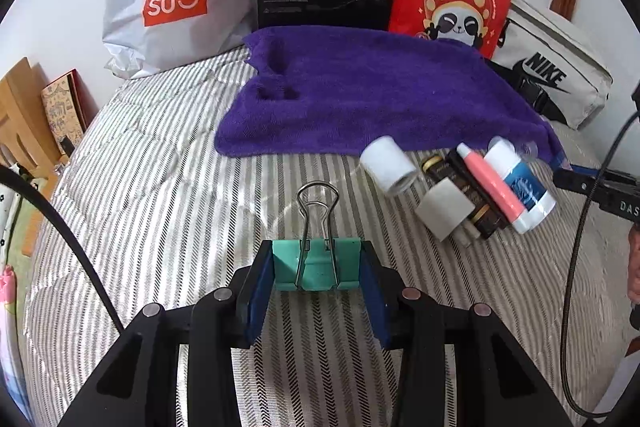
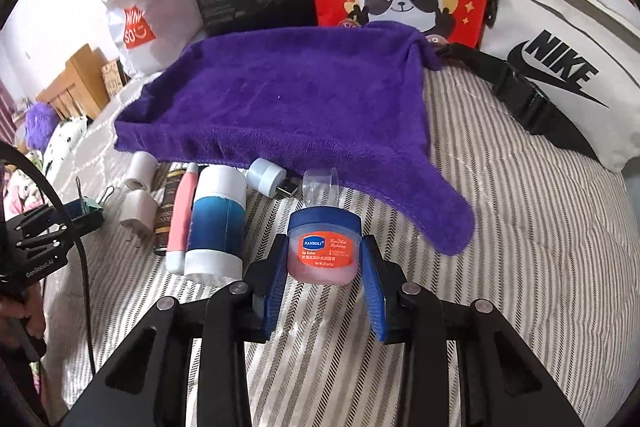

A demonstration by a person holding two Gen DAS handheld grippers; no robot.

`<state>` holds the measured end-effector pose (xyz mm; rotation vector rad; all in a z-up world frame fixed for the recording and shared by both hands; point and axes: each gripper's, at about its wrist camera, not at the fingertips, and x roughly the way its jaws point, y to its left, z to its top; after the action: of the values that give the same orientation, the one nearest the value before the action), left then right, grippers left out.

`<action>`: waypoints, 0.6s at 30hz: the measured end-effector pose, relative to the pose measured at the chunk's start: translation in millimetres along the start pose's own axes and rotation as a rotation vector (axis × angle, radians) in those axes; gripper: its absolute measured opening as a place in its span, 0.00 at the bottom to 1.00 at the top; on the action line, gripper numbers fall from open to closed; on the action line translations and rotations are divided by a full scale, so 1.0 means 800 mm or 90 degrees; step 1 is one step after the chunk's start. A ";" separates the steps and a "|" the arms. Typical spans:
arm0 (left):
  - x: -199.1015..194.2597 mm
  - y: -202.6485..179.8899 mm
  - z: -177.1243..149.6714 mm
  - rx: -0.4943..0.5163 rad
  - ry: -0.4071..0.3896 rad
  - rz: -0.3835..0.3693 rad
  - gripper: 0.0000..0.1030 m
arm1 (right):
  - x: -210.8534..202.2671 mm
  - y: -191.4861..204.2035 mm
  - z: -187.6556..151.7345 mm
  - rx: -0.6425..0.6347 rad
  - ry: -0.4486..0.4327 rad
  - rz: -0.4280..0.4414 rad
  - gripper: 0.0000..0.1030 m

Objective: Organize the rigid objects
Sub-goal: 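Grasp the small Vaseline jar with the right gripper while the left gripper lifts the clip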

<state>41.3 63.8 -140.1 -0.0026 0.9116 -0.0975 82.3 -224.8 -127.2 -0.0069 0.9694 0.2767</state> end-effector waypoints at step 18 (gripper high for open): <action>-0.022 0.032 0.088 -0.033 -0.034 -0.047 0.38 | -0.030 -0.013 0.067 -0.015 -0.066 -0.005 0.35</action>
<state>88.2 87.7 -84.6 -0.0872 0.8610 -0.1412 115.8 -233.7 -78.4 -0.0178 0.8636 0.2792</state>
